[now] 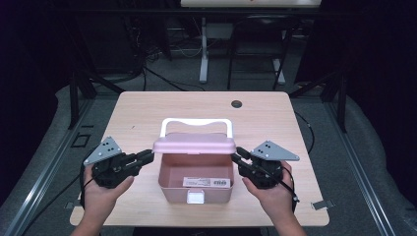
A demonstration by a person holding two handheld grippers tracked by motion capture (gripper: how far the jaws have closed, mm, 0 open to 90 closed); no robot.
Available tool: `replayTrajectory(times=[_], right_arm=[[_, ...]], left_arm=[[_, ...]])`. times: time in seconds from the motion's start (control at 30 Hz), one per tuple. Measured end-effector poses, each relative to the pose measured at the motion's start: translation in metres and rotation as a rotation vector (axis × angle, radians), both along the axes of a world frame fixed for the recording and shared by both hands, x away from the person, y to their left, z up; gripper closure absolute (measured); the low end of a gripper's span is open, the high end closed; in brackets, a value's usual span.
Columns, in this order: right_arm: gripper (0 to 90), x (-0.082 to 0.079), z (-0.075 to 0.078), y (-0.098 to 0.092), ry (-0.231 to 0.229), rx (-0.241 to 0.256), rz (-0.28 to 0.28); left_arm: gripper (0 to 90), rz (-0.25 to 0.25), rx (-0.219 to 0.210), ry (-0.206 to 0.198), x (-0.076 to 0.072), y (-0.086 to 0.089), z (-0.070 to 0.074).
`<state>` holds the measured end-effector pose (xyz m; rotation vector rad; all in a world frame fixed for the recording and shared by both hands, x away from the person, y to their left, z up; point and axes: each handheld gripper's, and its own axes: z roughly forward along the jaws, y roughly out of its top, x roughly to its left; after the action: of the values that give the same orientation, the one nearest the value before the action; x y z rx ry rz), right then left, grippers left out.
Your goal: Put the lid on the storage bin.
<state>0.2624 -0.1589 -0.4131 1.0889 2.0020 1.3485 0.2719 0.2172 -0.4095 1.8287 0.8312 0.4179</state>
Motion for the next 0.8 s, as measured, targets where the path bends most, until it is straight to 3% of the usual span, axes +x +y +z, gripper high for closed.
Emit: replayTrajectory(times=[0.47,0.8], right_arm=[[70.9,-0.007,-0.008,-0.008,0.034,0.029,0.032],[70.3,-0.012,-0.019,-0.017,0.064,0.021,0.003]], left_arm=[[79.9,-0.001,-0.006,0.017,-0.006,0.0,-0.009],[79.8,0.002,-0.014,0.025,-0.009,0.001,-0.016]])
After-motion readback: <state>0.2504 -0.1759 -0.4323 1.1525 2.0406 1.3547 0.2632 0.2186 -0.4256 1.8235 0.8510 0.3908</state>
